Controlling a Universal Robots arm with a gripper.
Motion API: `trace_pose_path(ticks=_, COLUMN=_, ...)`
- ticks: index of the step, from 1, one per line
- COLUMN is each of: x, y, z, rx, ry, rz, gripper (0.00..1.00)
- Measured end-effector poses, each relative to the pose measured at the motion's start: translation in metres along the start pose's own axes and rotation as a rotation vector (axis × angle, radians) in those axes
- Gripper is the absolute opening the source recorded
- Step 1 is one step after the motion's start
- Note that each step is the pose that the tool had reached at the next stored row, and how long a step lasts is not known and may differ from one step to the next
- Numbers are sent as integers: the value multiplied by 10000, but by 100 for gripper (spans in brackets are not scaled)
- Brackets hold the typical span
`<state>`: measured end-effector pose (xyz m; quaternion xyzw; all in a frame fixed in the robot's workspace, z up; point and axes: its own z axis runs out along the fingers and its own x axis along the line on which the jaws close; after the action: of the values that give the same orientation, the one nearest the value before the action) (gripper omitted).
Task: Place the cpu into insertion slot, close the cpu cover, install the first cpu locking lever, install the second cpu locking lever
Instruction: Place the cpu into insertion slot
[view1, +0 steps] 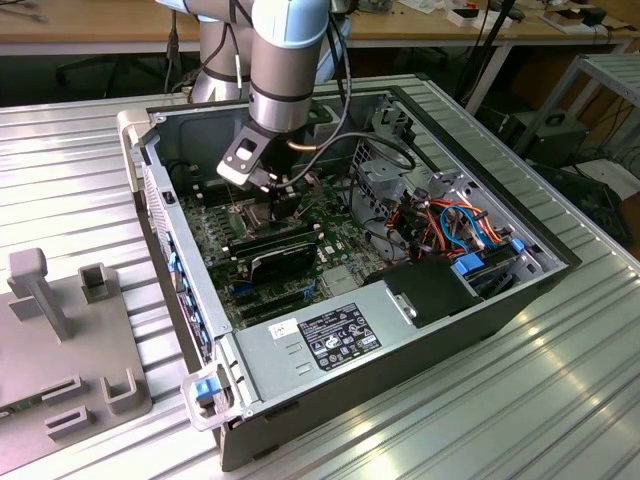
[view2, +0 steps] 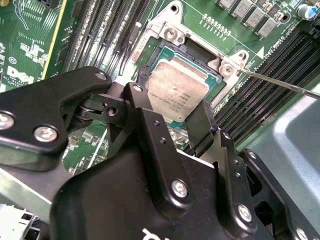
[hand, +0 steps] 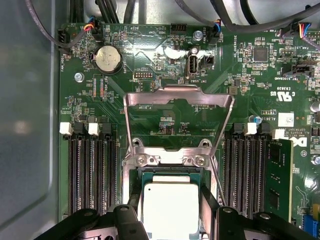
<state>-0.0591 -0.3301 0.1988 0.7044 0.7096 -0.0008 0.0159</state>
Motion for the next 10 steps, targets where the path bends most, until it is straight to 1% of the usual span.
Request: trace_pose_path(ticks=10, x=0, y=6, z=10, rx=2, ry=-2, rz=0, gripper=55)
